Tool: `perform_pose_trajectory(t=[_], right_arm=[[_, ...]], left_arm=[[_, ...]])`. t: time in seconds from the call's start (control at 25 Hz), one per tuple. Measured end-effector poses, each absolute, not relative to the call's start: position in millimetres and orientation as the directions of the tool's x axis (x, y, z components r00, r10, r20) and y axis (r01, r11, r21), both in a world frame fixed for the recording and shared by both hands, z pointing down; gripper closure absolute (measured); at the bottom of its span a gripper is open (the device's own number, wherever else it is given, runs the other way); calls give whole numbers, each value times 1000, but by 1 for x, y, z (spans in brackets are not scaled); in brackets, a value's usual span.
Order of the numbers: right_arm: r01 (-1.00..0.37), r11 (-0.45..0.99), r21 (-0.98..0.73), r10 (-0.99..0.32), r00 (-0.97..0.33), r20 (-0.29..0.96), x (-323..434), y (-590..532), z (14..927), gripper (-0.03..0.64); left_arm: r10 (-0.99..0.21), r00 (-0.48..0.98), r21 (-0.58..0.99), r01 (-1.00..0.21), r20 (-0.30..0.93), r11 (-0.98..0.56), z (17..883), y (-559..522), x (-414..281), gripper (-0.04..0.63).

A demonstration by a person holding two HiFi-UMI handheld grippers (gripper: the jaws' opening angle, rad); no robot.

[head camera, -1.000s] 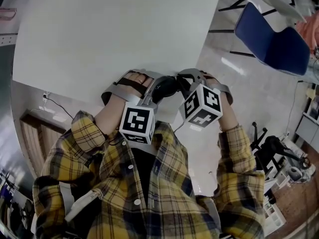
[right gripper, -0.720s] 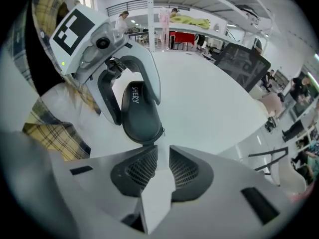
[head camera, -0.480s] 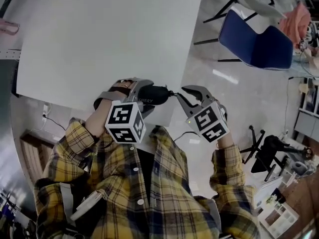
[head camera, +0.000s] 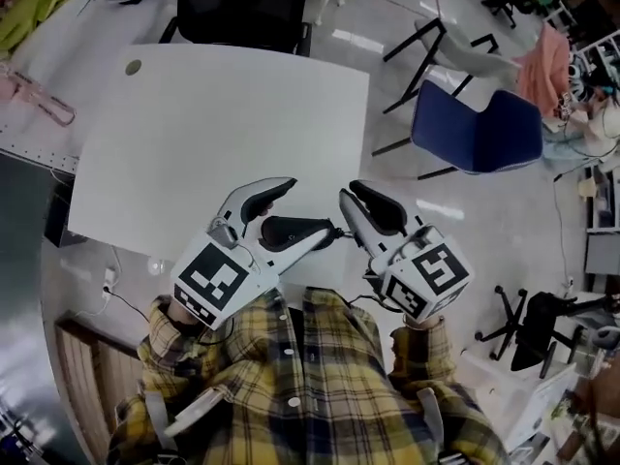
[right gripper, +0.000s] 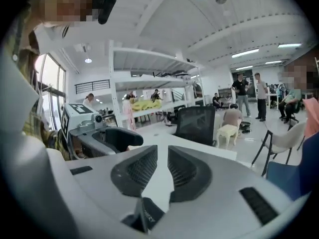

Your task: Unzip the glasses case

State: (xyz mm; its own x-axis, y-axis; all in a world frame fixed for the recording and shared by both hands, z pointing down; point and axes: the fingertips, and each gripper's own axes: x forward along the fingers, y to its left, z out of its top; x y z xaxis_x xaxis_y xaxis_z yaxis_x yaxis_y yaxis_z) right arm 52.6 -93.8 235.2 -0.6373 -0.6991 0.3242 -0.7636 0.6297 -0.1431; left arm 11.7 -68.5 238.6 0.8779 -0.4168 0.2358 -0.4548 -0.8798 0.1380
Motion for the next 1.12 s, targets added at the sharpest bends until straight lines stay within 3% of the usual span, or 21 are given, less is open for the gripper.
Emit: perform_pose_trajectory(t=[0.2, 0.32, 0.44, 0.6, 1.12], right_arm=[[-781, 607, -147, -763, -624, 168, 41, -102, 167, 566], [-765, 630, -136, -762, -642, 83, 27, -101, 140, 568], [-763, 636, -119, -763, -644, 53, 19, -95, 134, 587], [-760, 638, -122, -761, -647, 56, 11, -91, 138, 610], [-761, 639, -114, -753, -649, 108, 11, -94, 148, 618]], left_arm=[[-552, 833, 121, -550, 20, -826, 152, -76, -6, 371], [-599, 799, 150, -587, -48, -796, 125, -75, -19, 493], [-623, 776, 207, -597, -95, -775, 113, -71, -24, 551], [-633, 770, 220, -606, -80, -765, 116, -70, -25, 584], [-625, 780, 223, -607, -14, -763, 129, -81, -23, 588]])
